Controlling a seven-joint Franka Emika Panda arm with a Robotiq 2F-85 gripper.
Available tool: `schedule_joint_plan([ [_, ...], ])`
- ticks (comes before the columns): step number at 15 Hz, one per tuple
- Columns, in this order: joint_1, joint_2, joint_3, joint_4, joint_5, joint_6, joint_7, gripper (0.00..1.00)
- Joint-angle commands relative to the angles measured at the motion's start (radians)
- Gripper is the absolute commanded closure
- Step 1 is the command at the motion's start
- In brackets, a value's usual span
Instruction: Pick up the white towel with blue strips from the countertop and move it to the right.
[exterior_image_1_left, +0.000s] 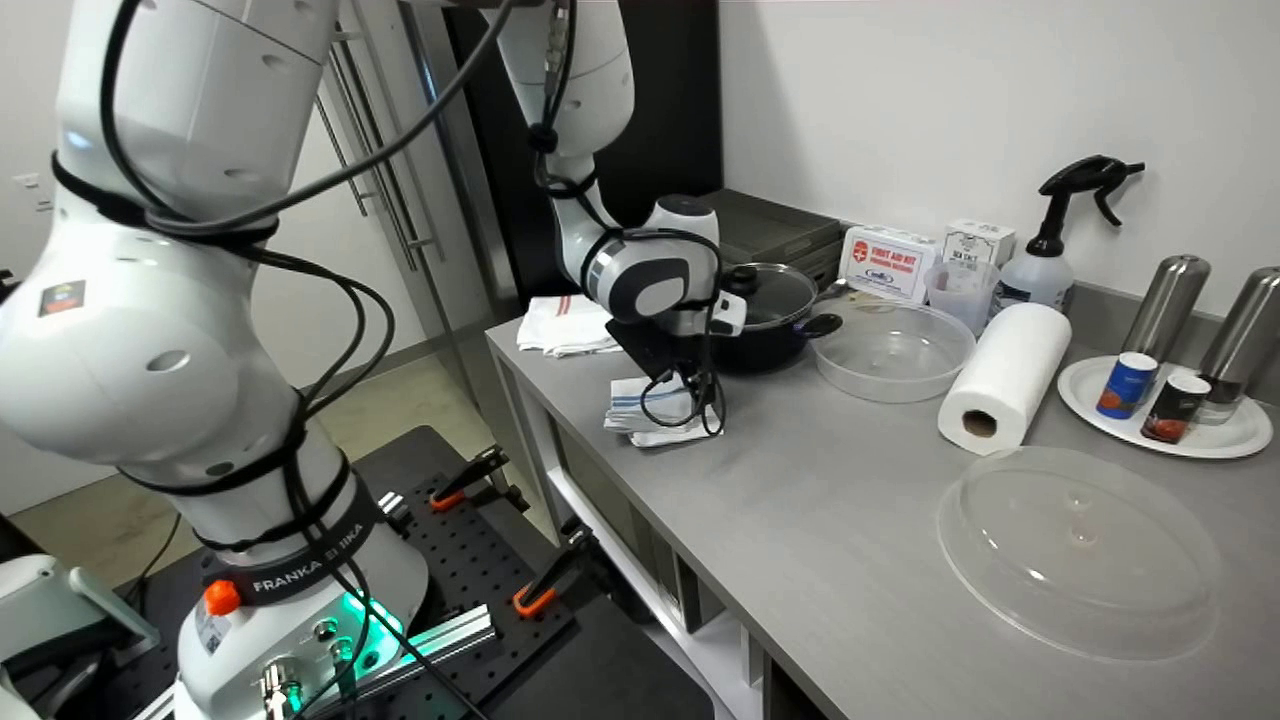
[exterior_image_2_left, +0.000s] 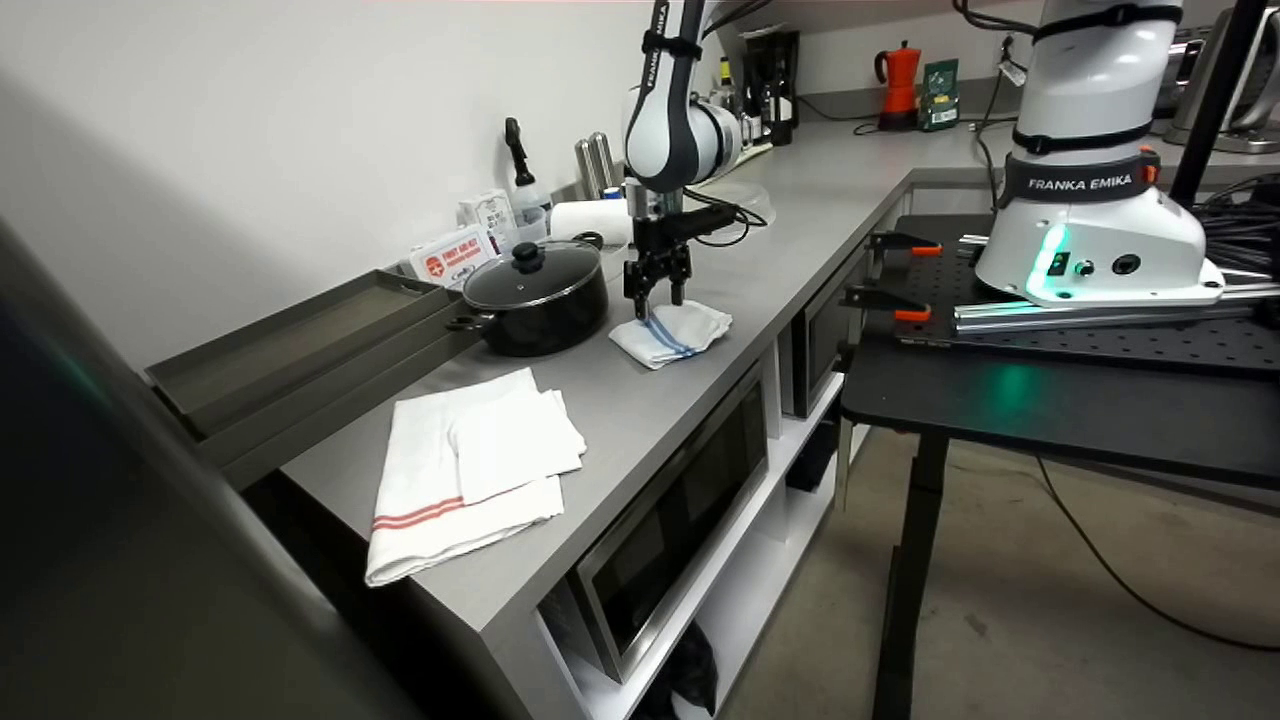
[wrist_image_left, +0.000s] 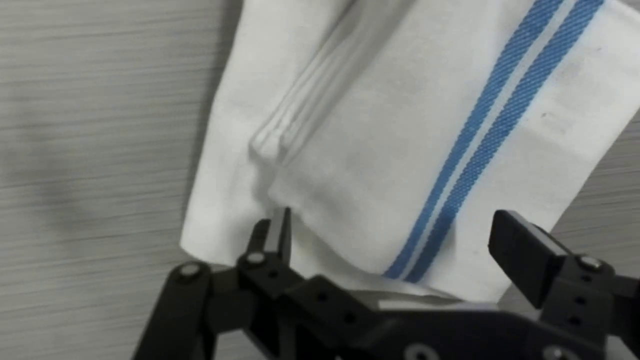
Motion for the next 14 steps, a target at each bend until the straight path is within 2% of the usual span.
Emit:
schedule_joint_plan([
  [1, 0.023, -0.041, 0.032, -0.06, 0.016, 0.037, -0.031, 0.0],
  [10, 0.056, -0.033, -0.015, -0.089, 0.006, 0.037, -0.016, 0.0],
  [11, 0.056, -0.032, -0.019, -0.091, 0.006, 0.037, -0.015, 0.18],
  [14, 0.056, -0.032, -0.028, -0.096, 0.005, 0.04, -0.014, 0.42],
])
